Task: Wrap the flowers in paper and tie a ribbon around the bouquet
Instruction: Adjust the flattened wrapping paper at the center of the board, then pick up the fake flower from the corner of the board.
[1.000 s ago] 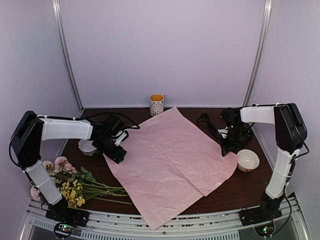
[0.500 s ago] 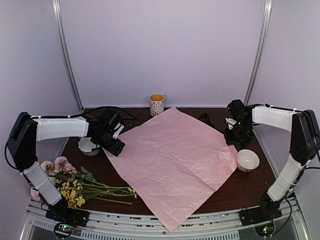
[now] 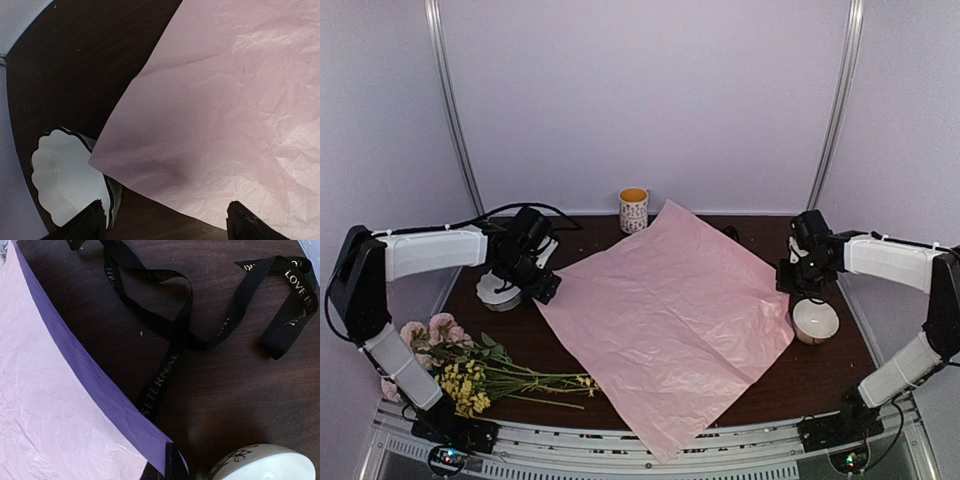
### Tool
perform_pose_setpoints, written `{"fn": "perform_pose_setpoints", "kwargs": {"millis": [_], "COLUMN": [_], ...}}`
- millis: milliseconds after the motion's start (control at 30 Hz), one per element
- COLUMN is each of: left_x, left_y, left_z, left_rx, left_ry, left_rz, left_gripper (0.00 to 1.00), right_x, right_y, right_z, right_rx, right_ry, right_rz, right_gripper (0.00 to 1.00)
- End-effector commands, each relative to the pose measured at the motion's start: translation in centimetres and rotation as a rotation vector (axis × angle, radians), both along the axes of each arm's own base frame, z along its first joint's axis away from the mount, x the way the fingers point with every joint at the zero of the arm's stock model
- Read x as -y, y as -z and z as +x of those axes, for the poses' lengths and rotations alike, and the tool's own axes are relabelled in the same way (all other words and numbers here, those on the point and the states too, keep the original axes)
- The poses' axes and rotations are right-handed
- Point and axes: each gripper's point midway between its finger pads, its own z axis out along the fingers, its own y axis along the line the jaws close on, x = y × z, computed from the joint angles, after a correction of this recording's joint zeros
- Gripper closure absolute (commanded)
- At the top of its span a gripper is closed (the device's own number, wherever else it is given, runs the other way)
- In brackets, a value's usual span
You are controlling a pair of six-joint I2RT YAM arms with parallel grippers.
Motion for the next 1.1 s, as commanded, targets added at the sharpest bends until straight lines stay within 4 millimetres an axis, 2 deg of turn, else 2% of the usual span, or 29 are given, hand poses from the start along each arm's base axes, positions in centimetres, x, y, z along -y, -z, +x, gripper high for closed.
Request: {"fn": "perform_pose_setpoints", "kwargs": {"millis": [0, 100, 167, 233, 300, 367, 433, 500, 533, 567, 600, 633, 733, 767, 800, 867, 900, 933, 967, 1067], "left_x": [-0.7, -0.9, -1.4, -2.2, -2.9, -3.5, -4.2, -4.6, -4.9, -5.1, -5.3, -5.6, -6.4, -6.9, -7.8, -10.2, -11.2, -11.9, -12.2, -11.9], "left_y": [0.9, -1.4, -3.0, -4.0, -4.8, -5.4, -6.6, -7.7, -8.3, -8.7, -9.1, -9.4, -10.0, -10.0, -9.9, -9.6, -9.5, -9.3, -9.3, -9.1], "left_z": [1.2, 1.5, 1.4, 0.8, 0.0, -0.8, -1.3, -1.6, -1.6, -1.7, -1.8, -1.9, -1.9, -1.9, -1.8, -1.6, -1.5, -1.5, -1.5, -1.6], "left_rx": [-0.040, 0.021, 0.050, 0.048, 0.042, 0.029, 0.038, 0.055, 0.067, 0.077, 0.085, 0.092, 0.110, 0.112, 0.124, 0.155, 0.174, 0.190, 0.203, 0.201], "left_ry": [-0.063, -0.062, -0.063, -0.062, -0.049, -0.037, -0.045, -0.055, -0.063, -0.067, -0.072, -0.078, -0.114, -0.140, -0.185, -0.283, -0.319, -0.340, -0.345, -0.330], "left_rz": [-0.031, -0.048, -0.032, 0.003, 0.031, 0.037, -0.004, -0.062, -0.092, -0.119, -0.142, -0.166, -0.275, -0.314, -0.339, -0.351, -0.341, -0.328, -0.328, -0.345], "left_gripper": [0.14, 0.14, 0.14, 0.14, 0.11, 0.10, 0.10, 0.09, 0.08, 0.08, 0.07, 0.06, 0.03, 0.02, 0.02, 0.02, 0.02, 0.02, 0.03, 0.02], "right_x": [-2.1, -1.7, -0.6, -0.1, -0.8, -2.5, -6.7, -13.5, -17.5, -22.0, -25.5, -28.6, -36.3, -38.6, -40.9, -44.6, -46.6, -47.4, -49.0, -51.2], "right_y": [-0.5, -1.1, -2.4, -4.6, -7.3, -10.1, -11.6, -12.4, -12.4, -12.3, -12.1, -12.2, -10.9, -9.8, -7.8, -6.0, -6.1, -4.2, -4.5, -2.2], "right_z": [0.1, -0.4, -0.3, -0.1, -0.1, 0.0, -0.4, -1.6, -2.7, -4.8, -6.5, -7.9, -11.2, -12.4, -13.3, -15.1, -15.7, -16.4, -16.7, -17.3], "right_rx": [0.045, 0.058, 0.094, 0.157, 0.234, 0.309, 0.355, 0.386, 0.385, 0.375, 0.361, 0.360, 0.327, 0.300, 0.259, 0.227, 0.240, 0.199, 0.208, 0.159], "right_ry": [-0.009, 0.003, 0.038, 0.050, 0.020, -0.051, -0.202, -0.424, -0.556, -0.710, -0.833, -0.928, -1.138, -1.205, -1.260, -1.347, -1.379, -1.404, -1.419, -1.439], "right_rz": [0.105, 0.092, 0.047, 0.012, -0.033, -0.103, -0.116, -0.058, -0.012, 0.032, 0.054, 0.061, 0.042, 0.034, 0.015, 0.004, 0.009, -0.017, -0.012, -0.014], "right_gripper": [1.00, 1.00, 0.78, 0.59, 0.48, 0.40, 0.38, 0.40, 0.41, 0.41, 0.42, 0.42, 0.49, 0.52, 0.54, 0.58, 0.60, 0.62, 0.64, 0.68]}}
